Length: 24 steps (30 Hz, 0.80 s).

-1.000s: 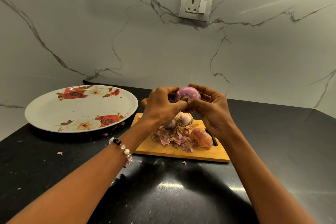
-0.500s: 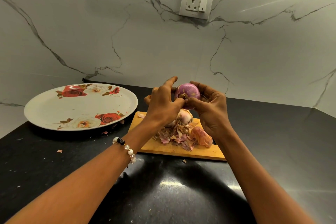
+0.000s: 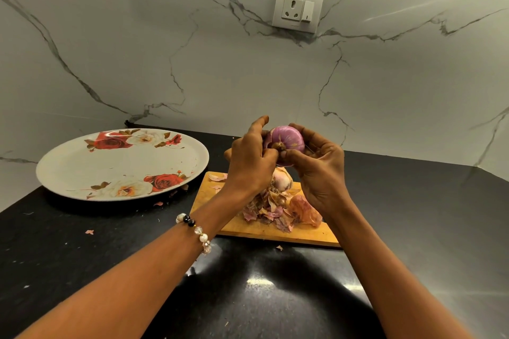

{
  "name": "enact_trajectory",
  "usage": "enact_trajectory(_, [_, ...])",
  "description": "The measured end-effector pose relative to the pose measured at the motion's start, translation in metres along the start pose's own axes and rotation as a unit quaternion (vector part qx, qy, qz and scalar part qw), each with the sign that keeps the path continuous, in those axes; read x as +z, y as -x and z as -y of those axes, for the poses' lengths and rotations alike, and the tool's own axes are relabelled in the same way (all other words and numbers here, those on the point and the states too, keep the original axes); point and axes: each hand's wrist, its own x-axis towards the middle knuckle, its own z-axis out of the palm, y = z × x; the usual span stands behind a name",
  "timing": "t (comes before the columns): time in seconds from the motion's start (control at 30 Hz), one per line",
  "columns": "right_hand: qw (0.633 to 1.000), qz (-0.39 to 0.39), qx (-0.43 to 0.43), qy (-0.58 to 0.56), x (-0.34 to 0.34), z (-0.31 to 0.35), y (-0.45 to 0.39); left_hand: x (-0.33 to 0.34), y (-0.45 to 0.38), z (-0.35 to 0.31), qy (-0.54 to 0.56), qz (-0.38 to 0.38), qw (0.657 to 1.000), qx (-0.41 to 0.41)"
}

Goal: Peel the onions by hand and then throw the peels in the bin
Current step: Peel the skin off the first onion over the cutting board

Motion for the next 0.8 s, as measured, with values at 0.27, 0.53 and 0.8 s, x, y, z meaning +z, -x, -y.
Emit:
enact_trajectory(0.27, [0.998, -0.009, 0.021, -0.053, -0.003, -0.001, -0.002, -0.001, -0.002, -0.001, 0.047, 0.001, 0.999, -0.011])
enact_trajectory(0.53, [0.998, -0.036, 0.035, -0.037, -0.013, -0.001, -0.008, -0.009, -0.008, 0.002, 0.059, 0.092, 0.994, -0.004])
enact_trajectory(0.8, [0.998, -0.025, 0.036, -0.053, -0.011, 0.000, -0.008, -0.011, -0.006, 0.004, 0.063, 0.034, 0.997, -0.006])
